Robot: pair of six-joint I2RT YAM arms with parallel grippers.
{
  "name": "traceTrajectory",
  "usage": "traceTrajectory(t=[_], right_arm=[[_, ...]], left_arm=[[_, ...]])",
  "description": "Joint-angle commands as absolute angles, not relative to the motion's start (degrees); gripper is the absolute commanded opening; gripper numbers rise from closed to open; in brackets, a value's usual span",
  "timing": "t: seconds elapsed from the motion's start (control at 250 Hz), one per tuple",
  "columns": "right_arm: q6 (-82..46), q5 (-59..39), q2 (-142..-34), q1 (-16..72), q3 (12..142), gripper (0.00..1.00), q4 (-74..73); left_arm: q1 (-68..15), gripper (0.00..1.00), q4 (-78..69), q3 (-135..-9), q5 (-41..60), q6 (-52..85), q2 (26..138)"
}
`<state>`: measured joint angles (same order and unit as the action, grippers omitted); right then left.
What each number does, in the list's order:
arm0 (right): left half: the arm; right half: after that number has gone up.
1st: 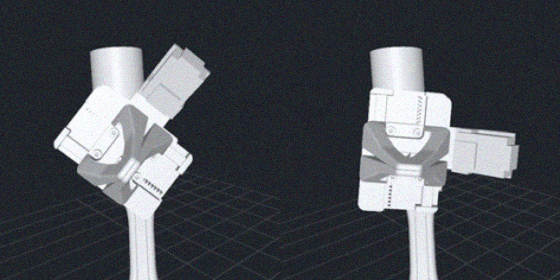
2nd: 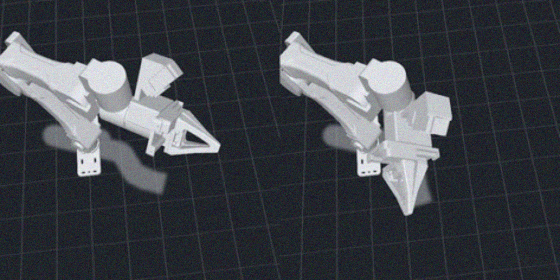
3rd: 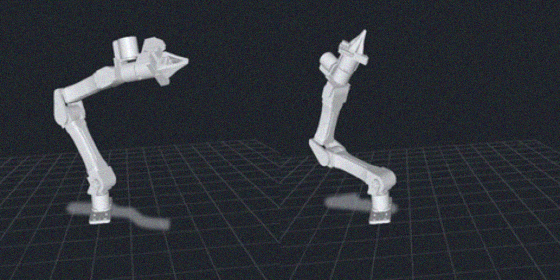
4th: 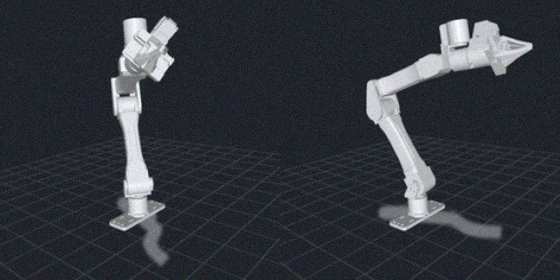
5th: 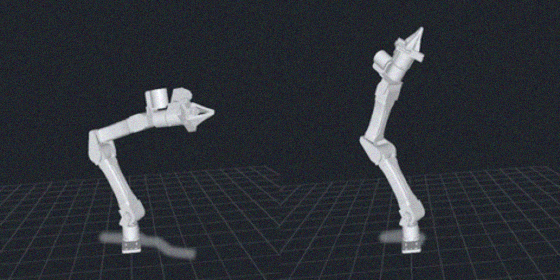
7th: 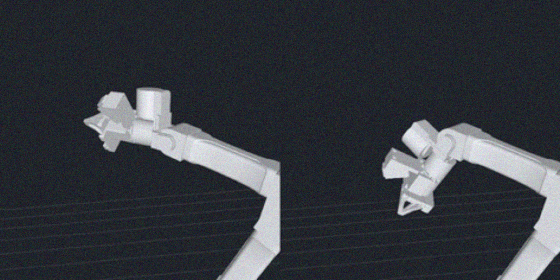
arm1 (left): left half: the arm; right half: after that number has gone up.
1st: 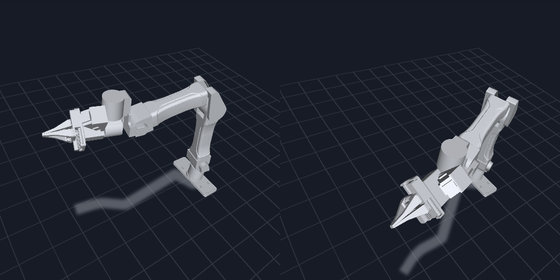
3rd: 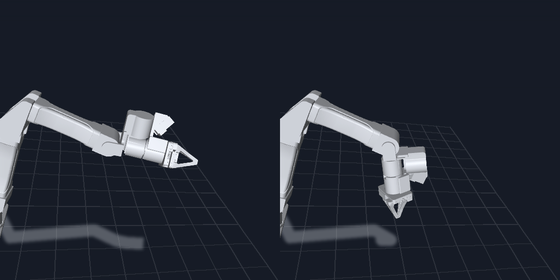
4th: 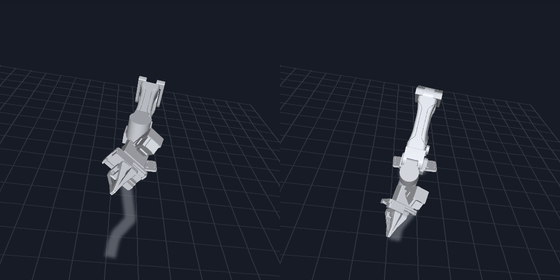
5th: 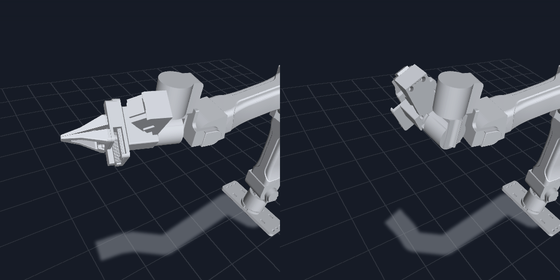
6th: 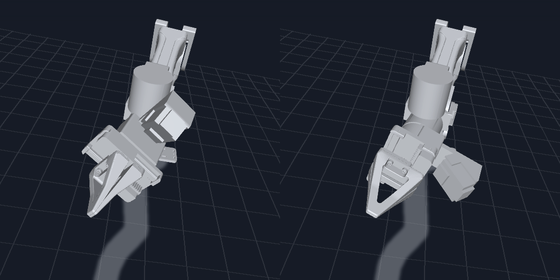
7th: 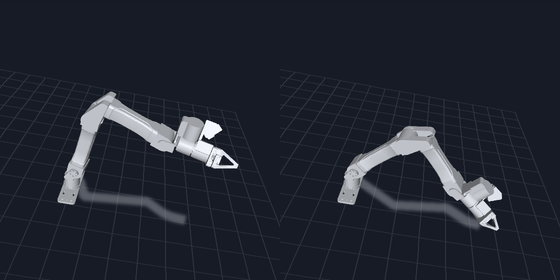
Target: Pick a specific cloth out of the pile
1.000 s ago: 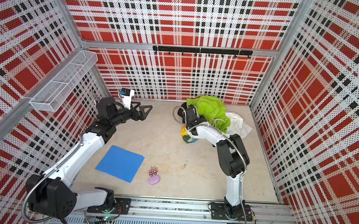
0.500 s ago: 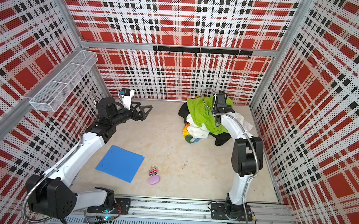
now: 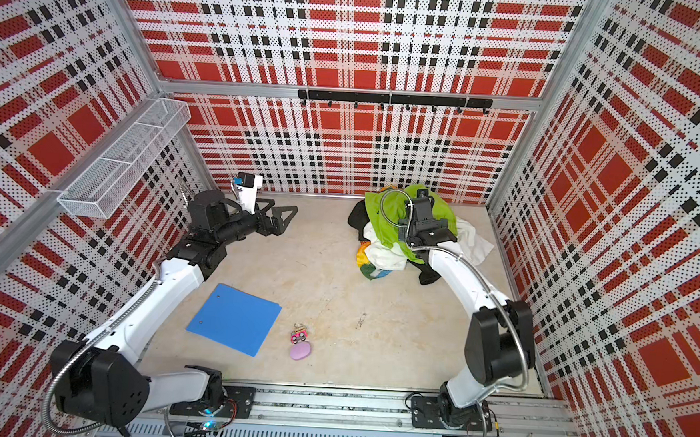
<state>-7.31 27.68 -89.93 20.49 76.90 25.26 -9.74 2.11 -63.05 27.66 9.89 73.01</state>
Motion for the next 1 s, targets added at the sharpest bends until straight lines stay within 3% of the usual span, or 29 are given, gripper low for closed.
traceTrajectory(t=[0.0, 0.212, 0.28, 0.36, 0.528, 0.728, 0.792, 0.996], right_arm=[[-8.3, 23.5, -89.0, 23.3, 75.9, 1.0, 22.1], [-11.8, 12.6, -94.0, 27.5, 77.5, 0.74, 19.9], [-12.8, 11.7, -96.2, 28.8, 78.2, 0.71, 19.1], [-13.8, 11.8, -99.8, 29.5, 80.1, 0.74, 20.0], [-16.3, 18.5, -107.4, 29.3, 81.5, 0.99, 21.6], [-15.5, 29.4, -115.9, 27.4, 84.9, 0.98, 24.0], [-14.0, 31.6, -117.9, 27.1, 86.1, 0.89, 24.0], [-9.3, 34.3, -117.7, 26.9, 86.2, 0.26, 20.3]], left_arm=[[-9.7, 0.99, 1.3, -63.7, 28.4, 10.0, 72.8], [-9.8, 0.99, 1.3, -63.6, 28.5, 9.8, 72.5], [-9.5, 0.99, 1.3, -63.6, 29.4, 9.5, 72.3], [-9.4, 0.99, 1.2, -63.6, 30.8, 9.1, 72.1], [-9.5, 0.99, 0.8, -63.2, 31.4, 8.9, 71.8], [-9.5, 0.99, 0.7, -63.4, 31.5, 9.3, 72.0], [-9.5, 0.99, 0.7, -63.4, 31.5, 9.3, 71.9], [-9.4, 0.99, 0.7, -63.3, 31.2, 9.3, 71.6]])
